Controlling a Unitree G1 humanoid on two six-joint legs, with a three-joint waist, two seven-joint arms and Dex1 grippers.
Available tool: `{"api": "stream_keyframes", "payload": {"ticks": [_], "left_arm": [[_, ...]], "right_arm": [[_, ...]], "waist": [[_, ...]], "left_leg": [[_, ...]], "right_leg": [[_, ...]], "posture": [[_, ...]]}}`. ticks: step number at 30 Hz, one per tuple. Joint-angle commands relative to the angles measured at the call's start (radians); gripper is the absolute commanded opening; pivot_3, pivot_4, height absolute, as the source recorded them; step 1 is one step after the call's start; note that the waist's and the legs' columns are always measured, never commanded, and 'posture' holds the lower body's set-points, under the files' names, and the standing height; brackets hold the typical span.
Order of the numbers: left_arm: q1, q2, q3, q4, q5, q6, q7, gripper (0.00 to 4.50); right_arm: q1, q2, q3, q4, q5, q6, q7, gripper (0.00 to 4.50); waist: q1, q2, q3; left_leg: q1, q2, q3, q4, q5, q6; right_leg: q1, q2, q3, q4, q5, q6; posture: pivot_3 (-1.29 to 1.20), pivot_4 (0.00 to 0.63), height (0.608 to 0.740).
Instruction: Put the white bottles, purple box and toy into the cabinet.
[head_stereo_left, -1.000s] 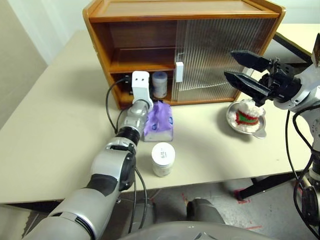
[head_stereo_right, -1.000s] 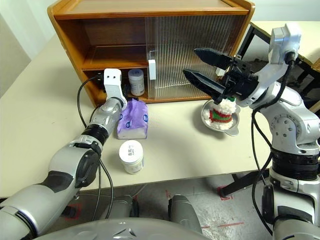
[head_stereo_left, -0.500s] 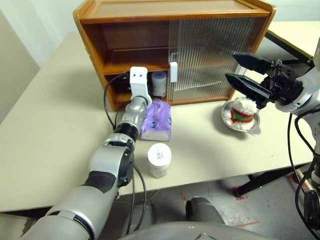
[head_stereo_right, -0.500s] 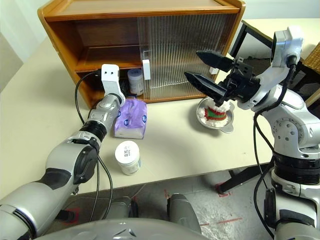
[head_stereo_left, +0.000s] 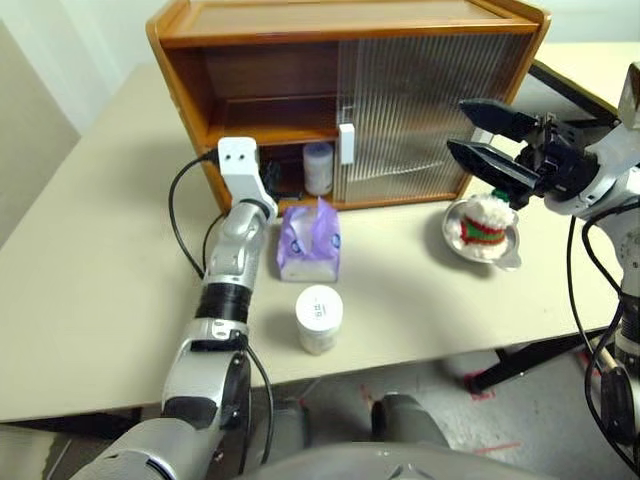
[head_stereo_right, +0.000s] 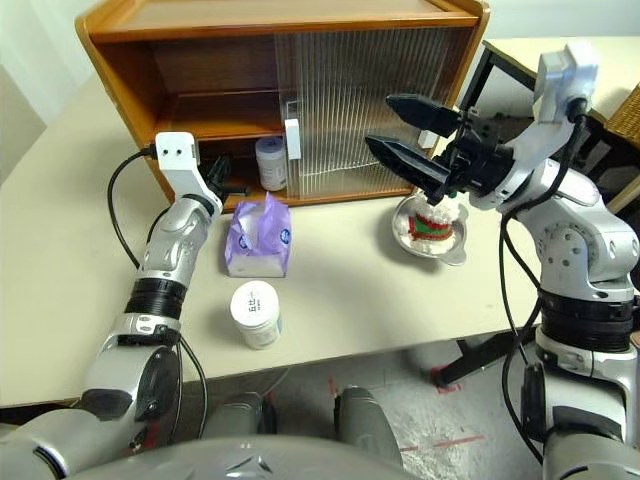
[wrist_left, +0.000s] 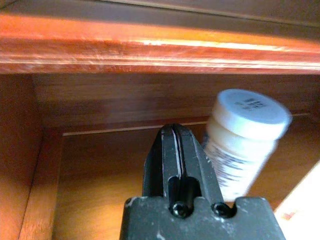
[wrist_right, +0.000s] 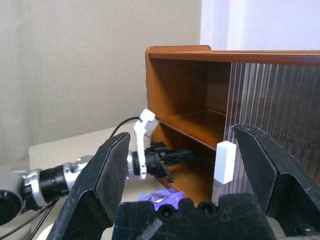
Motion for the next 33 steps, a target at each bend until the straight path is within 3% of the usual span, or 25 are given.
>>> {"api": "stream_keyframes", "payload": {"ticks": [1, 5, 12, 18, 22, 27, 29, 33], "left_arm": [[0.064, 0.056, -0.047, -0.175, -0.072, 0.095, -0.157, 0.42], [0.113, 0.15, -0.065, -0.274, -0.142, 0.126, -0.336, 1.67], [0.152, 0.367, -0.037, -0.296, -0.284, 0.125, -0.7, 4.47], [0.297, 0.548, -0.016, -0.358, -0.357, 0.097, -0.979, 4.47], [0.407, 0.611, -0.012, -0.397, -0.366, 0.013, -1.121, 4.47], [0.513, 0.648, -0.034, -0.426, -0.354, -0.066, -1.239, 4.47], [0.545, 0.642, -0.058, -0.437, -0.34, -0.108, -1.272, 4.47], [0.569, 0.622, -0.108, -0.436, -0.31, -0.166, -1.288, 4.47]], "right_arm": [[-0.014, 0.005, 0.011, 0.017, -0.011, -0.024, 0.016, 4.5], [-0.022, 0.012, 0.017, 0.029, -0.016, -0.031, 0.024, 4.5], [-0.035, 0.014, 0.015, 0.044, -0.022, -0.036, 0.033, 4.5], [-0.035, 0.017, 0.015, 0.047, -0.025, -0.04, 0.034, 4.5], [-0.042, 0.019, 0.015, 0.054, -0.025, -0.039, 0.036, 4.5], [-0.056, 0.019, 0.016, 0.064, -0.025, -0.036, 0.039, 4.5], [-0.064, 0.018, 0.016, 0.068, -0.023, -0.031, 0.039, 4.5], [-0.075, 0.013, 0.013, 0.072, -0.02, -0.025, 0.04, 4.5]], "waist": [[-0.001, 0.0, 0.0], [-0.001, 0.0, 0.0], [-0.001, 0.001, 0.0], [-0.004, 0.001, 0.0], [0.002, 0.003, 0.001], [0.022, 0.006, 0.003], [0.027, 0.006, 0.003], [0.037, 0.007, 0.004]], "left_leg": [[0.0, 0.0, 0.0, 0.0, 0.0, 0.0], [0.0, 0.0, 0.0, 0.0, 0.0, 0.0], [0.002, 0.002, 0.001, 0.0, 0.001, 0.001], [0.002, 0.003, 0.001, 0.0, 0.001, 0.001], [0.002, 0.004, 0.001, -0.002, 0.0, -0.001], [0.002, 0.006, 0.002, -0.003, -0.001, -0.002], [0.002, 0.008, 0.002, -0.003, -0.001, -0.002], [0.001, 0.009, 0.003, -0.003, -0.001, -0.002]], "right_leg": [[0.0, 0.0, 0.0, 0.0, 0.0, 0.0], [0.0, 0.001, 0.0, 0.0, 0.0, -0.001], [0.0, 0.001, 0.0, 0.001, -0.002, -0.002], [-0.001, 0.001, 0.0, 0.003, -0.005, -0.004], [-0.003, -0.001, -0.002, 0.003, -0.007, -0.008], [-0.003, -0.003, -0.004, 0.003, -0.009, -0.012], [-0.003, -0.006, -0.005, 0.003, -0.016, -0.024], [-0.003, -0.01, -0.008, 0.004, -0.017, -0.024]], "posture": [[0.03, 0.0, 0.74], [0.04, 0.0, 0.74], [0.05, 0.0, 0.74], [0.05, 0.0, 0.74], [0.06, 0.0, 0.74], [0.07, 0.0, 0.74], [0.07, 0.0, 0.74], [0.06, 0.0, 0.74]]}}
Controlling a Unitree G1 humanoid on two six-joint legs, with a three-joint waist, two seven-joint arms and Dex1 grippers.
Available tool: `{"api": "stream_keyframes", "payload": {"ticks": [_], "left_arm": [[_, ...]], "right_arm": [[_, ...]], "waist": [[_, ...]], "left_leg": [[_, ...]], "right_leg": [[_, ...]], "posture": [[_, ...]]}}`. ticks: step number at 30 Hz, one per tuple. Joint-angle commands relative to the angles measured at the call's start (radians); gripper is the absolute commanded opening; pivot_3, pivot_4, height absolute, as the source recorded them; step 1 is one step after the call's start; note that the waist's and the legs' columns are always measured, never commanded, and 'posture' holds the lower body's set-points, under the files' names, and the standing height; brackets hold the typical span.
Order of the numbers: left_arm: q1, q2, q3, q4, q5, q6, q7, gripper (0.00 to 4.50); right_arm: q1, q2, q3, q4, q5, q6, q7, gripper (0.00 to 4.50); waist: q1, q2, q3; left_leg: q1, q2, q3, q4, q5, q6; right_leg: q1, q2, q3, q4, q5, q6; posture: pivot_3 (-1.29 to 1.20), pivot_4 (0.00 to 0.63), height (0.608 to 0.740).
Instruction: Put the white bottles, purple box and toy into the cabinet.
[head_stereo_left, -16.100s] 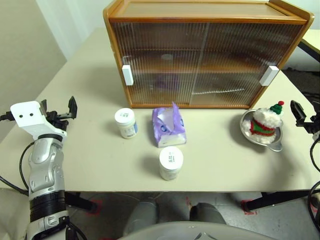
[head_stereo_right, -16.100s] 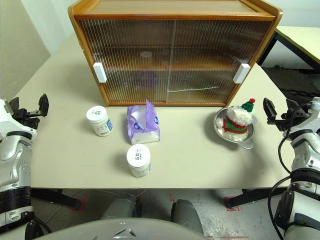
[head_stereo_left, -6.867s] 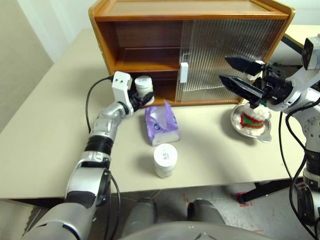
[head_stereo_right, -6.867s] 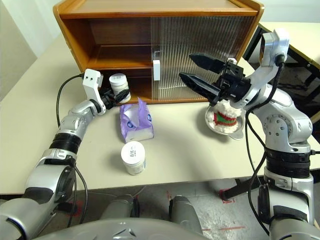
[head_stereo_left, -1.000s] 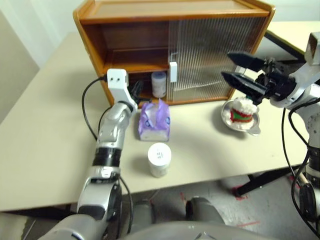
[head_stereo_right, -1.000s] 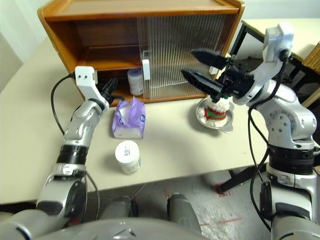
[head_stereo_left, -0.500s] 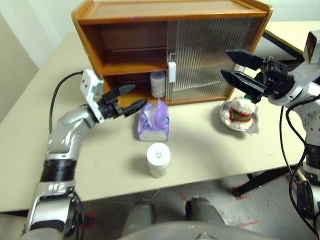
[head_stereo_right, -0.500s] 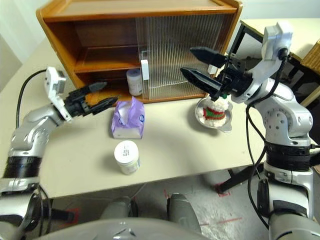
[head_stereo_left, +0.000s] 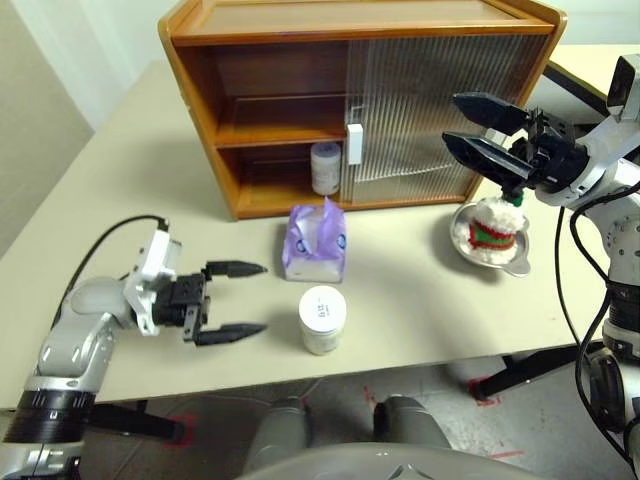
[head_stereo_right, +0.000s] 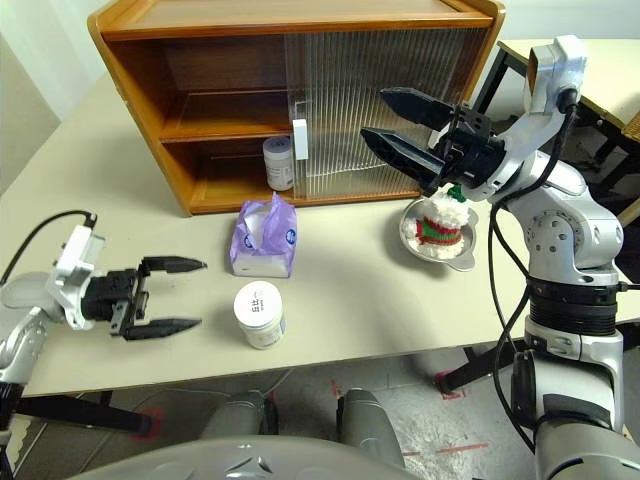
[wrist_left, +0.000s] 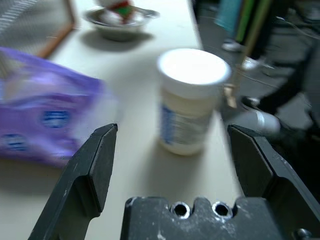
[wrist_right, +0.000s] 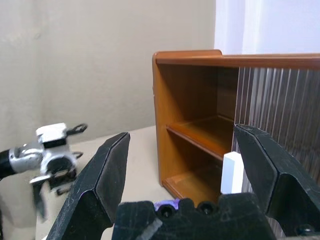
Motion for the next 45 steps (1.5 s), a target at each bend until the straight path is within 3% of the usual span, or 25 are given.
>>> {"api": "stream_keyframes", "payload": {"ticks": [1, 16, 45], "left_arm": [[0.002, -0.02, -0.052, 0.001, 0.038, -0.055, -0.015, 4.47], [-0.096, -0.11, -0.181, 0.215, 0.123, -0.212, -0.053, 4.47], [-0.143, -0.224, -0.246, 0.299, 0.149, -0.241, -0.023, 4.47]], "right_arm": [[-0.016, -0.012, 0.001, 0.003, -0.001, 0.003, 0.004, 4.5], [-0.011, -0.045, -0.015, -0.023, 0.013, 0.021, -0.01, 4.5], [0.009, -0.071, -0.026, -0.041, 0.026, 0.024, -0.028, 4.5]], "waist": [[0.007, 0.0, 0.0], [0.01, 0.001, 0.0], [-0.002, 0.001, 0.0]], "left_leg": [[0.0, 0.0, 0.0, 0.0, 0.0, 0.0], [0.0, 0.002, 0.002, 0.001, 0.001, 0.002], [0.0, 0.004, 0.003, 0.001, 0.002, 0.004]], "right_leg": [[0.0, 0.0, 0.0, 0.0, 0.0, 0.0], [0.0, 0.01, 0.001, 0.0, 0.002, 0.007], [0.0, 0.011, 0.001, 0.001, 0.002, 0.009]], "posture": [[0.06, 0.0, 0.74], [0.01, 0.0, 0.74], [-0.01, 0.0, 0.74]]}}
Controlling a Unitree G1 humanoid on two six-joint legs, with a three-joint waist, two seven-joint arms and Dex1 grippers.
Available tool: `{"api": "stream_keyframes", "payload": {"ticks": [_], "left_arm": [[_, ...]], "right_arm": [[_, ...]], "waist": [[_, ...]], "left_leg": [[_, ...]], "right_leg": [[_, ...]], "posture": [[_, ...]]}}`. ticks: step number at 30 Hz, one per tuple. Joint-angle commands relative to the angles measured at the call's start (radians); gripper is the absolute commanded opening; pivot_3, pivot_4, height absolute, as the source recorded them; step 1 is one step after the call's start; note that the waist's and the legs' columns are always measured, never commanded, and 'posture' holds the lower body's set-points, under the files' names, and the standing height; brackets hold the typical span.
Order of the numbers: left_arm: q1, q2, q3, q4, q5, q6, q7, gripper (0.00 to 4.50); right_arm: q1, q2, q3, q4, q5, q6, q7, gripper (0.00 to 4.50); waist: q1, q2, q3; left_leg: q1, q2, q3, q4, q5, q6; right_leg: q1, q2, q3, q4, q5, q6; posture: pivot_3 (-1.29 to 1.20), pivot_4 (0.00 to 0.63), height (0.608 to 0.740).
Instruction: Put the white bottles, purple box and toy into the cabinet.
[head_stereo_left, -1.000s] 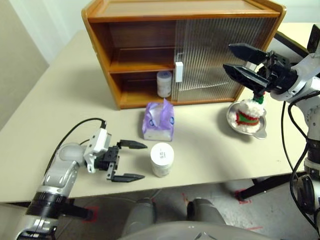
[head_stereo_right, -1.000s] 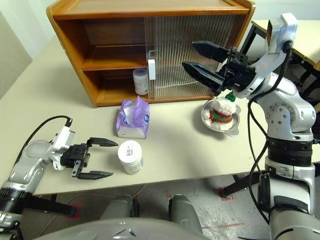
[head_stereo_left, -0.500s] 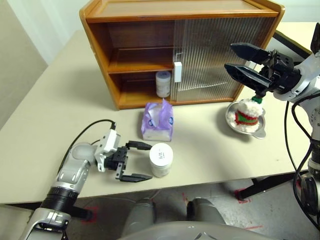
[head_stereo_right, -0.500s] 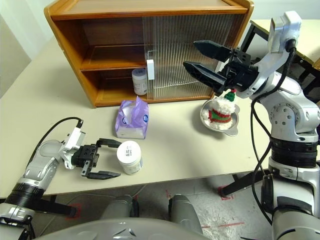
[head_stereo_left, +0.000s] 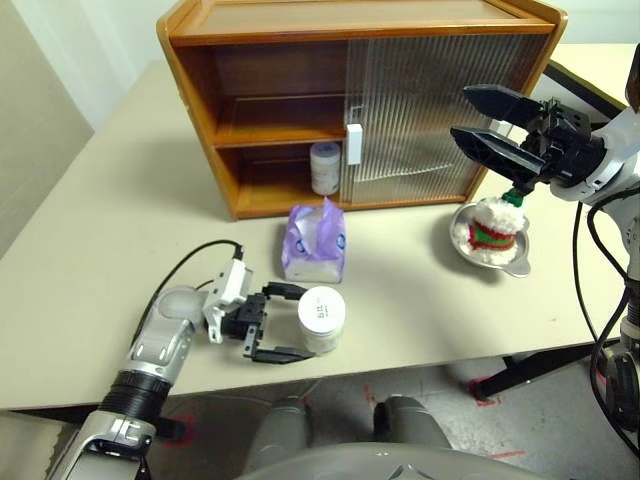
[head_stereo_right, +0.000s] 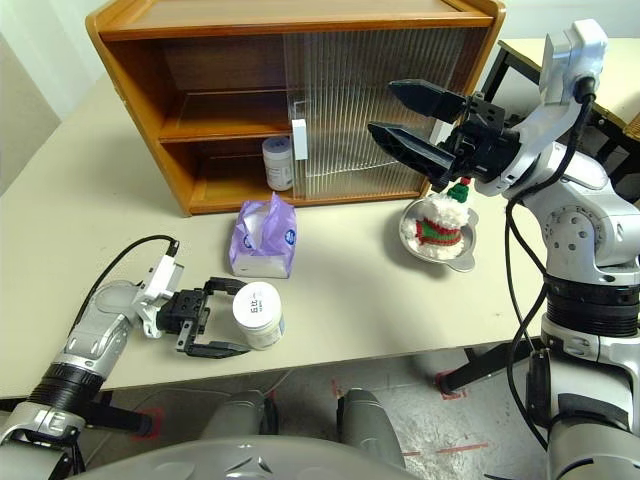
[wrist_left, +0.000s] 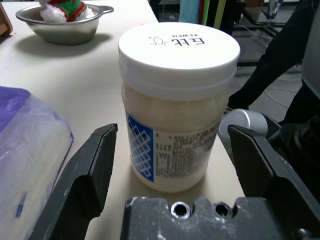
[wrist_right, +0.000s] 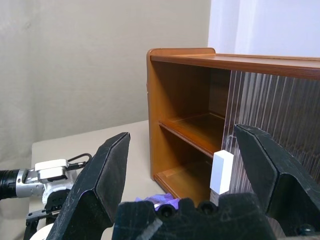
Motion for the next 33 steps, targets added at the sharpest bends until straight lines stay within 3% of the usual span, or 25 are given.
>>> {"api": "stream_keyframes", "payload": {"ticks": [1, 7, 10, 12, 13, 23, 33], "left_arm": [[-0.001, -0.007, -0.013, 0.019, 0.021, -0.011, 0.008, 4.47], [-0.014, -0.017, -0.017, 0.045, 0.026, -0.021, 0.004, 4.47], [-0.02, -0.021, -0.014, 0.071, 0.027, -0.032, 0.0, 3.91], [-0.023, -0.022, -0.012, 0.083, 0.028, -0.038, -0.001, 3.12], [-0.024, -0.023, -0.012, 0.087, 0.028, -0.041, -0.002, 3.03], [-0.036, 0.01, 0.061, -0.032, -0.061, 0.105, 0.062, 3.03], [-0.026, 0.04, 0.25, -0.254, -0.178, 0.342, 0.312, 3.03]], "right_arm": [[0.009, -0.009, -0.02, -0.01, 0.009, 0.004, -0.001, 4.5], [0.006, -0.01, -0.021, -0.01, 0.01, 0.003, -0.003, 4.5], [0.007, -0.011, -0.021, -0.011, 0.009, 0.002, -0.003, 4.5], [0.006, -0.011, -0.021, -0.012, 0.01, 0.003, -0.004, 4.5], [0.006, -0.011, -0.021, -0.011, 0.009, 0.002, -0.003, 4.5], [-0.004, 0.006, -0.005, 0.008, -0.001, -0.013, 0.005, 4.5], [-0.007, 0.033, 0.009, 0.029, -0.022, -0.035, 0.023, 4.5]], "waist": [[-0.005, 0.0, 0.0], [-0.015, 0.0, 0.0], [-0.017, 0.0, 0.0], [-0.016, 0.0, 0.0], [-0.016, 0.0, 0.0], [-0.016, 0.0, 0.0], [-0.012, 0.0, 0.0]], "left_leg": [[0.0, 0.0, 0.0, 0.0, 0.0, 0.0], [0.0, 0.0, 0.0, 0.0, 0.0, 0.0], [0.0, 0.0, 0.0, 0.0, 0.0, 0.0], [0.0, 0.0, 0.0, 0.0, 0.0, 0.0], [0.0, 0.0, 0.0, 0.0, 0.0, 0.0], [0.0, 0.0, 0.0, 0.0, 0.0, 0.0], [-0.001, 0.0, 0.0, 0.0, 0.0, 0.0]], "right_leg": [[0.0, 0.0, 0.0, 0.0, 0.0, 0.0], [0.0, 0.0, 0.0, 0.0, 0.004, 0.007], [0.0, 0.0, 0.0, 0.0, 0.004, 0.007], [0.0, 0.0, 0.0, 0.0, 0.004, 0.007], [0.0, 0.0, 0.0, 0.0, 0.004, 0.007], [0.0, 0.0, 0.0, 0.0, 0.004, 0.007], [0.0, 0.0, 0.0, -0.001, 0.003, 0.009]], "posture": [[-0.01, 0.0, 0.74], [-0.01, 0.0, 0.74], [-0.02, 0.0, 0.74], [-0.01, 0.0, 0.74], [-0.01, 0.0, 0.74], [0.01, 0.0, 0.74], [0.04, 0.0, 0.74]]}}
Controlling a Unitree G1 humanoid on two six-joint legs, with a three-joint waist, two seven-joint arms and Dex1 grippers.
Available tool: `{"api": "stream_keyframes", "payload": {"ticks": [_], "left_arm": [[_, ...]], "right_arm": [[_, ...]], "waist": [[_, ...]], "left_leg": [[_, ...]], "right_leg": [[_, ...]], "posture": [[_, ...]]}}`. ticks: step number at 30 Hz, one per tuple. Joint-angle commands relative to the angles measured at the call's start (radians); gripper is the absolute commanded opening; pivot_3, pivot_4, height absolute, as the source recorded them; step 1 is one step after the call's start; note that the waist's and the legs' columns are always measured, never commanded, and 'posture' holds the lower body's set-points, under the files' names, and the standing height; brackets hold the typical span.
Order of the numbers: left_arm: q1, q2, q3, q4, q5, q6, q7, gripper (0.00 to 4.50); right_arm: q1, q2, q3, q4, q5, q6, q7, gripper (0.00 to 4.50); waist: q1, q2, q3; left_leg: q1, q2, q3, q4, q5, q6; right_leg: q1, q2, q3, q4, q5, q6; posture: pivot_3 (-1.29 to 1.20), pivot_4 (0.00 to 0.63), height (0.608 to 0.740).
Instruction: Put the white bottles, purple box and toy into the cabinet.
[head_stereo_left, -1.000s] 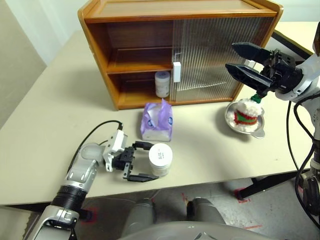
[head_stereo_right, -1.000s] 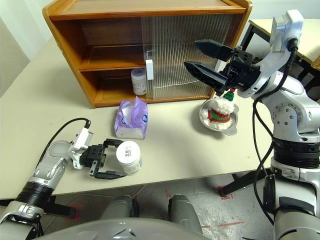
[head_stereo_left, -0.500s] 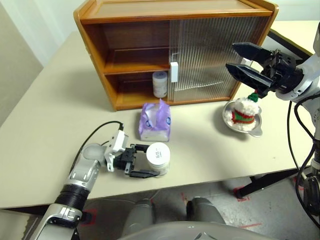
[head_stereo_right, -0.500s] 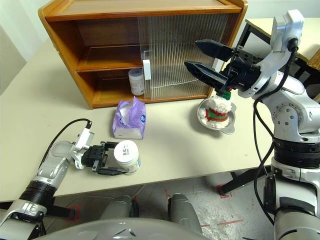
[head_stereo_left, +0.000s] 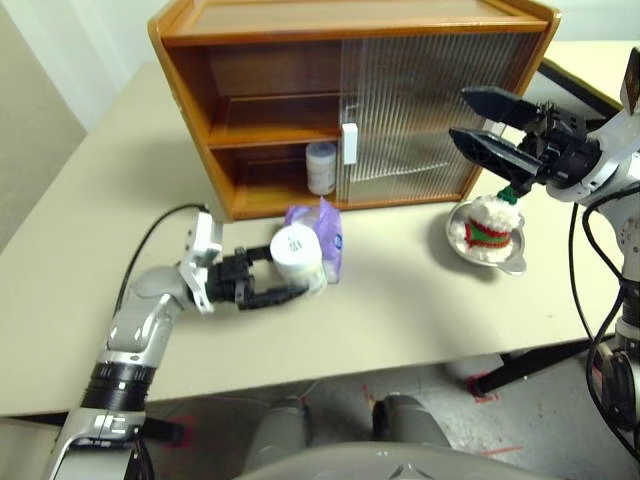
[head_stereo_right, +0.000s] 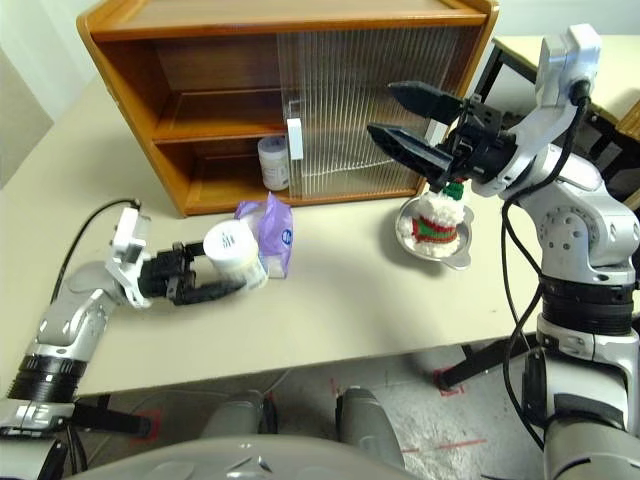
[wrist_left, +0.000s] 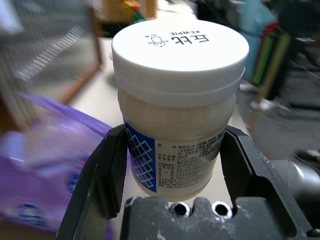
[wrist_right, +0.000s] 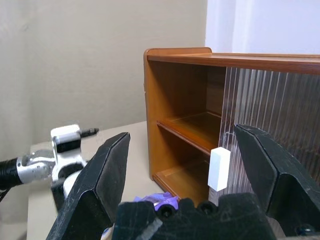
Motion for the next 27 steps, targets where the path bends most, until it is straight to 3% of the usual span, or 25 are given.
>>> {"api": "stream_keyframes", "payload": {"ticks": [1, 11, 22, 27], "left_arm": [[-0.008, 0.002, 0.068, -0.041, -0.044, 0.06, 0.092, 3.03], [-0.098, -0.099, 0.158, 0.048, 0.038, 0.117, 0.484, 3.03], [-0.109, -0.275, 0.083, 0.137, 0.251, 0.061, 0.807, 3.03], [-0.143, -0.319, 0.051, 0.197, 0.33, 0.019, 0.881, 3.03]], "right_arm": [[-0.008, 0.008, 0.008, 0.007, -0.01, -0.019, 0.011, 4.5], [-0.006, 0.022, 0.006, 0.011, -0.019, -0.021, 0.017, 4.5], [0.017, 0.019, -0.012, -0.017, -0.012, -0.015, -0.001, 4.5], [0.022, 0.02, -0.013, -0.023, -0.009, -0.016, -0.008, 4.5]], "waist": [[0.001, 0.0, 0.0], [0.016, 0.0, 0.0], [0.027, -0.001, 0.0], [0.027, -0.001, 0.0]], "left_leg": [[0.0, 0.0, 0.0, 0.0, 0.0, 0.0], [0.001, -0.001, 0.0, 0.0, 0.0, -0.001], [-0.001, -0.001, 0.0, 0.0, -0.001, -0.002], [-0.001, -0.001, 0.0, 0.0, -0.001, -0.002]], "right_leg": [[0.0, 0.0, 0.0, 0.0, 0.0, 0.0], [0.001, 0.0, 0.0, 0.0, 0.001, 0.001], [0.0, 0.0, 0.0, -0.002, 0.005, -0.003], [0.0, 0.0, 0.0, -0.003, 0.005, -0.003]], "posture": [[0.05, 0.0, 0.74], [0.05, 0.0, 0.74], [0.02, 0.0, 0.74], [0.01, 0.0, 0.74]]}}
